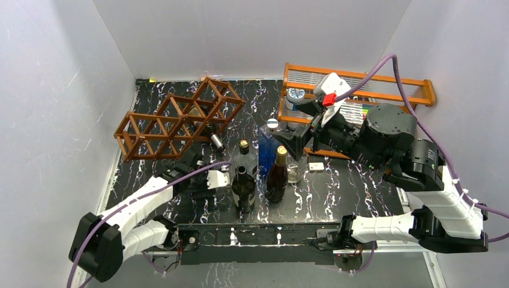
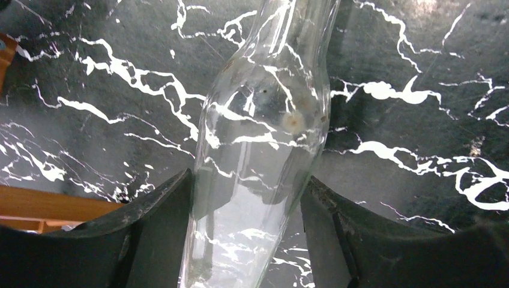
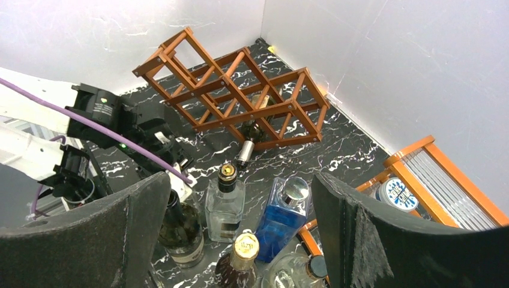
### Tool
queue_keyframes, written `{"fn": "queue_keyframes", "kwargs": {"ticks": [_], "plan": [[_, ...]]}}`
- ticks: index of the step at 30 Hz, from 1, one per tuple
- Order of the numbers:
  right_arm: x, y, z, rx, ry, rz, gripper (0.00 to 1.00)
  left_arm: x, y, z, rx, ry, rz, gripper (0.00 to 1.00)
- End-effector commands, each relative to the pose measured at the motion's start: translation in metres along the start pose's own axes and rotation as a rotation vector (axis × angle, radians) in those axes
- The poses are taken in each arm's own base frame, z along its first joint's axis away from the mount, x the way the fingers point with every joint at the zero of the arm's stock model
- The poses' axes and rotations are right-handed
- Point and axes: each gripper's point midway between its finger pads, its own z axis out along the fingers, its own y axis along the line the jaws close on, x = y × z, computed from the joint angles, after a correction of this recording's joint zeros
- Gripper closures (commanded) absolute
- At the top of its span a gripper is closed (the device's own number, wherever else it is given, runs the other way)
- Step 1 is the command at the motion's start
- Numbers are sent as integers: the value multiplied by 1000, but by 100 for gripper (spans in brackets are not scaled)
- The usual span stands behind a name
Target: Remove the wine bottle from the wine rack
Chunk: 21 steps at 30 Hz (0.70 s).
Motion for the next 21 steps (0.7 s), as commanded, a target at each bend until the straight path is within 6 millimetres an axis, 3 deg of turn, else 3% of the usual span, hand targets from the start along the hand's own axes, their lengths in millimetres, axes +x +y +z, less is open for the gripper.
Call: {"fn": "queue_keyframes", "kwargs": {"ticks": [1, 7, 11, 21], "plan": [[-17, -4, -4, 17, -76, 31, 2, 16, -16, -8, 6, 17, -33, 69], [-16, 0, 1, 11, -84, 64, 2, 13, -6, -34, -115, -33, -96, 86], [-16, 1, 14, 28, -68, 98, 2, -3, 16, -59, -242, -115, -160, 96], [-22, 18, 68, 34, -40, 191, 2, -59, 90, -159, -552, -378, -365, 100]]}}
